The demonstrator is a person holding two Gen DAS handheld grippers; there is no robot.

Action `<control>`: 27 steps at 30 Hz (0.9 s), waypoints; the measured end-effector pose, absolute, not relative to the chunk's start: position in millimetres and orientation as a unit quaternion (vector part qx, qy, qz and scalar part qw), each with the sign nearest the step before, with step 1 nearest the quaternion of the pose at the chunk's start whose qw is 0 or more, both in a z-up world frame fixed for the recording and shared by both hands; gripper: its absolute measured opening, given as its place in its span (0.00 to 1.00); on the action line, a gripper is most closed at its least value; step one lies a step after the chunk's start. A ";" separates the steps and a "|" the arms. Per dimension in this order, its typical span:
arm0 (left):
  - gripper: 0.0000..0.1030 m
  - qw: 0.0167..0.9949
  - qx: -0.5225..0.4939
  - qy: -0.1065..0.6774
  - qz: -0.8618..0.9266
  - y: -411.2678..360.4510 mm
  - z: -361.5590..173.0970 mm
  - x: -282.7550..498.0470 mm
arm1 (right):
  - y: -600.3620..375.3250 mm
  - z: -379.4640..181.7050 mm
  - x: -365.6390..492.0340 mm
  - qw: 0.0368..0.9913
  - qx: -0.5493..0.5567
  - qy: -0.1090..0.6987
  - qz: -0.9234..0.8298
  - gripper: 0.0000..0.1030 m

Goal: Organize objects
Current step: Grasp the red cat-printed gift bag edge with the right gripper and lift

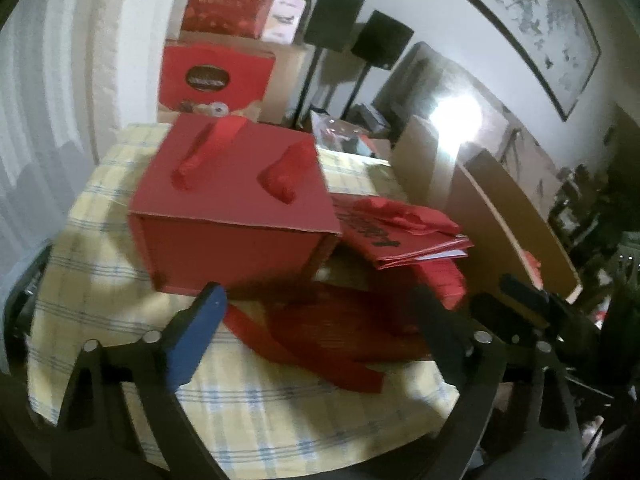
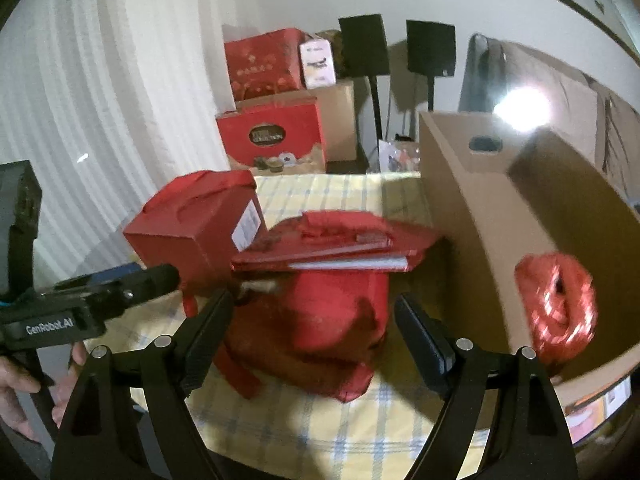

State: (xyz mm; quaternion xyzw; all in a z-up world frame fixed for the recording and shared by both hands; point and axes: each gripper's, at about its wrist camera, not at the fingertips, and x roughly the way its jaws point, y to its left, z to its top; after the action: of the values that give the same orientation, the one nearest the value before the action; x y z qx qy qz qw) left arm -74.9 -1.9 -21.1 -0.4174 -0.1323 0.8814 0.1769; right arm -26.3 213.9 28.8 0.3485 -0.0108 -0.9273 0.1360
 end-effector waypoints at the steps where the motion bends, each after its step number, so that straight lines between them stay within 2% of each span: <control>1: 0.80 0.183 -0.421 -0.136 0.878 -0.1 -20.9 -75.7 | 214.6 32.3 -27.1 0.138 0.346 -0.009 -0.928 0.80; 3: 0.72 0.195 -0.431 -0.144 0.869 4.9 -21.2 -76.7 | 217.3 38.1 -27.9 0.137 0.341 -0.007 -0.930 0.79; 6: 0.71 0.207 -0.444 -0.158 0.857 13.0 -23.3 -79.0 | 222.4 45.2 -29.9 0.136 0.338 -0.007 -0.931 0.72; 9: 0.67 0.213 -0.455 -0.182 0.846 20.1 -25.2 -84.2 | 227.5 52.2 -35.0 0.134 0.334 -0.002 -0.933 0.60; 11: 0.63 0.218 -0.457 -0.198 0.839 24.1 -24.9 -87.7 | 229.9 54.9 -39.7 0.133 0.337 0.001 -0.932 0.48; 14: 0.57 0.221 -0.458 -0.228 0.831 29.4 -25.8 -95.4 | 235.9 59.1 -45.3 0.134 0.337 -0.005 -0.932 0.47; 21: 0.56 0.210 -0.471 -0.326 0.793 34.9 -46.4 -116.3 | 241.4 64.0 -71.2 0.130 0.340 0.018 -0.931 0.45; 27: 0.55 0.193 -0.467 -0.362 0.784 38.7 -59.0 -129.6 | 232.9 56.7 -101.2 0.149 0.361 0.038 -0.920 0.44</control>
State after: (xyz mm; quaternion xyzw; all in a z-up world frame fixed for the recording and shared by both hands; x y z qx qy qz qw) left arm -129.6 38.7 -59.0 -0.4667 -0.3621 0.7836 0.1926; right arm -101.2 232.9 56.7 0.3607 0.0382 -0.9198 0.1495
